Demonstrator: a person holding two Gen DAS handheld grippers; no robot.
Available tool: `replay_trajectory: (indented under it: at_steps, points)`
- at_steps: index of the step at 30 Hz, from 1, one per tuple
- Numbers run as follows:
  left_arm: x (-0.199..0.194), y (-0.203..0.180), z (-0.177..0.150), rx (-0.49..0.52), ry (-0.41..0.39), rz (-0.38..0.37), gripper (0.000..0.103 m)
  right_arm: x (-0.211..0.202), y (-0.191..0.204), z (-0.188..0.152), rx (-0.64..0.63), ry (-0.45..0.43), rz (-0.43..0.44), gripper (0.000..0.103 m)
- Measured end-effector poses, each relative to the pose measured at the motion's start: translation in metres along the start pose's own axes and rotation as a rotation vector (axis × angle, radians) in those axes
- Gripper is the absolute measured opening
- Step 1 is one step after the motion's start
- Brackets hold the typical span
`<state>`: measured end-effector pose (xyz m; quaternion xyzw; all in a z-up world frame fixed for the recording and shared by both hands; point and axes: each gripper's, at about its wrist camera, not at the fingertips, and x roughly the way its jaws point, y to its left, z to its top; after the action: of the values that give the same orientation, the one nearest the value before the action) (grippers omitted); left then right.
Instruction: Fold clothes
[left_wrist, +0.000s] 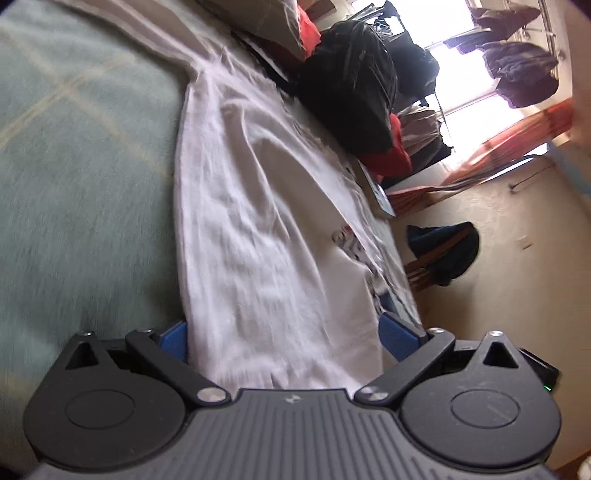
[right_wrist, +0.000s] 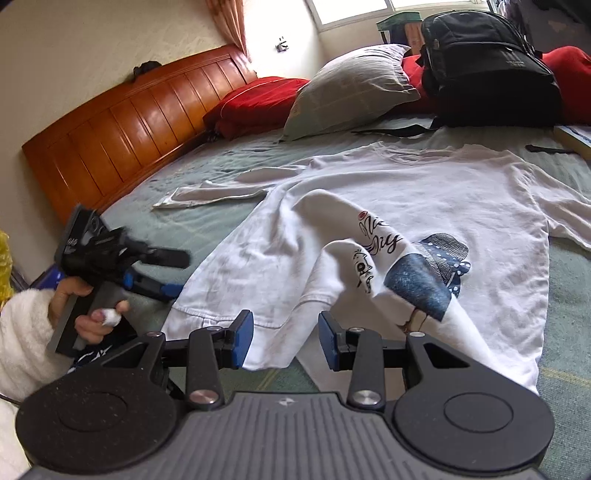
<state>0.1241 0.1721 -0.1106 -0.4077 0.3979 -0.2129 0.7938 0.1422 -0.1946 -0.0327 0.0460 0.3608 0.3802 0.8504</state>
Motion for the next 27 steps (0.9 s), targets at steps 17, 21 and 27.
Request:
replay_trajectory:
  at_steps: [17,21,27]
  points:
    - [0.008,0.013,0.01,-0.048,-0.017,0.013,0.073,0.001,-0.015,-0.004,0.049,-0.031,-0.019,0.05]
    - [0.009,0.006,0.007,-0.018,-0.03,0.025,0.081,0.001,-0.017,-0.005,0.06,-0.032,-0.024,0.05]
    - [0.013,-0.001,0.004,0.007,-0.06,0.039,0.088,0.002,-0.021,-0.006,0.074,-0.027,-0.032,0.053]
